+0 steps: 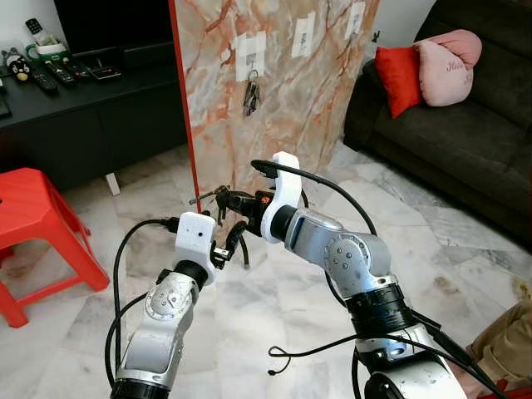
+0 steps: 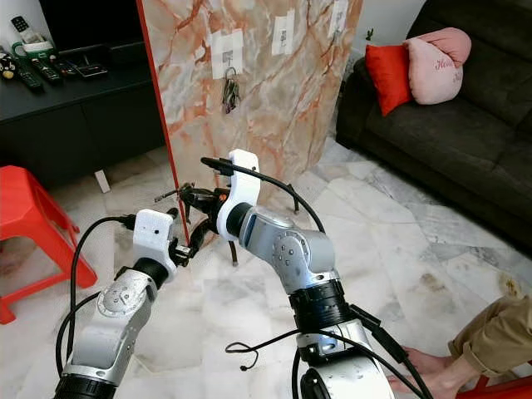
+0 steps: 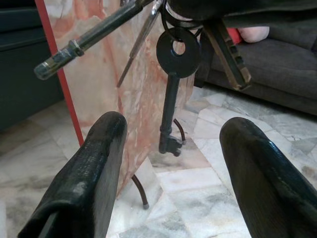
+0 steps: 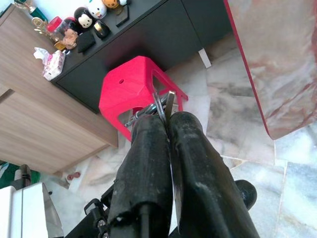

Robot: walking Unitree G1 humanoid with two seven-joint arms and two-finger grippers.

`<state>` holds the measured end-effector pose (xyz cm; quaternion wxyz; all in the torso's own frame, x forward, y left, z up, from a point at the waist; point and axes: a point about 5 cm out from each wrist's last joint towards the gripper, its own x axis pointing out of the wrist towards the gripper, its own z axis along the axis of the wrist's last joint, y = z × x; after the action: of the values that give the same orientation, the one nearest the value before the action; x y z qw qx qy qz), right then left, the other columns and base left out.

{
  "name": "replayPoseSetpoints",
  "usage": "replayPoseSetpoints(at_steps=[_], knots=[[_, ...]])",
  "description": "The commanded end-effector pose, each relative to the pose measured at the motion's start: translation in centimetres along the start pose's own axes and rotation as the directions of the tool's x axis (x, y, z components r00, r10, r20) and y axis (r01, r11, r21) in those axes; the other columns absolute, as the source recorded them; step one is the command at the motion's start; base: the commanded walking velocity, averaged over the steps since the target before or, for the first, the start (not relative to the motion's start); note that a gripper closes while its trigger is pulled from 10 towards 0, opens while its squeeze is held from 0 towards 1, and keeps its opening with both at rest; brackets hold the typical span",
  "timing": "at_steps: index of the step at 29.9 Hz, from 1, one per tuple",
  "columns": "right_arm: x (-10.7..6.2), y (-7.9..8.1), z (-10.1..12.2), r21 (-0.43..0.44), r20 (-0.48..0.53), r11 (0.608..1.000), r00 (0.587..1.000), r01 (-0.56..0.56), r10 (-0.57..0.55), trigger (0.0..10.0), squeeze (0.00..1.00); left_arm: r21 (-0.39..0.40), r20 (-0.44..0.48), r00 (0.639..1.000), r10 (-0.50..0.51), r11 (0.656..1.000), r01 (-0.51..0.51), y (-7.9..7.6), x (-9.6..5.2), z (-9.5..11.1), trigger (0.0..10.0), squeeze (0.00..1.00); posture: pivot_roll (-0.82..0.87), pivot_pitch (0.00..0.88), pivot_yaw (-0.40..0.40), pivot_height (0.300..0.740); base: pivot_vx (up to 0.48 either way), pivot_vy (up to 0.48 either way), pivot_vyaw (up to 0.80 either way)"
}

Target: Hang keys on a hook

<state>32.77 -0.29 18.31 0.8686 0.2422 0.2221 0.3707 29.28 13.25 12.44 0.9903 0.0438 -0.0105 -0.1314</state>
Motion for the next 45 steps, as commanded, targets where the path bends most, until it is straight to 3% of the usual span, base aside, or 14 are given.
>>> replayPoseSetpoints(at_steps=[1,2,3,4,45], knots=[[1.03,2.94,-1.1,0.065,0.007,0.993,0.995,-0.1,0.099,10.0,0.0,-0.003,-0.014,1.0,-0.012,1.0,0.012,-0.35,0.29,-0.06,8.3,0.0,0.05,0.046,-0.184,0.74,0.0,0.0,0.0],[1.02,2.95,-1.09,0.066,0.007,0.993,0.995,-0.1,0.1,10.0,0.0,-0.004,-0.015,1.0,-0.009,1.0,0.009,-0.34,0.3,-0.07,3.2,0.0,0.05,0.046,-0.184,0.74,0.0,0.0,0.0],[1.02,2.96,-1.09,0.066,0.007,0.993,0.995,-0.1,0.1,10.0,0.0,-0.005,-0.016,1.0,-0.007,1.0,0.007,-0.33,0.3,-0.08,0.8,0.0,0.05,0.046,-0.184,0.74,0.0,0.0,0.0],[1.02,2.96,-1.08,0.066,0.008,0.993,0.995,-0.101,0.1,10.0,0.0,-0.006,-0.016,1.0,-0.006,1.0,0.006,-0.33,0.3,-0.08,0.2,0.0,0.05,0.046,-0.184,0.74,0.0,0.0,0.0],[1.01,2.96,-1.13,0.078,0.012,0.993,0.996,-0.094,0.094,10.0,0.0,-0.012,-0.008,1.0,0.008,1.0,-0.008,-0.23,0.23,-0.08,0.0,0.0,0.05,0.054,-0.182,0.74,0.0,0.0,0.0]])
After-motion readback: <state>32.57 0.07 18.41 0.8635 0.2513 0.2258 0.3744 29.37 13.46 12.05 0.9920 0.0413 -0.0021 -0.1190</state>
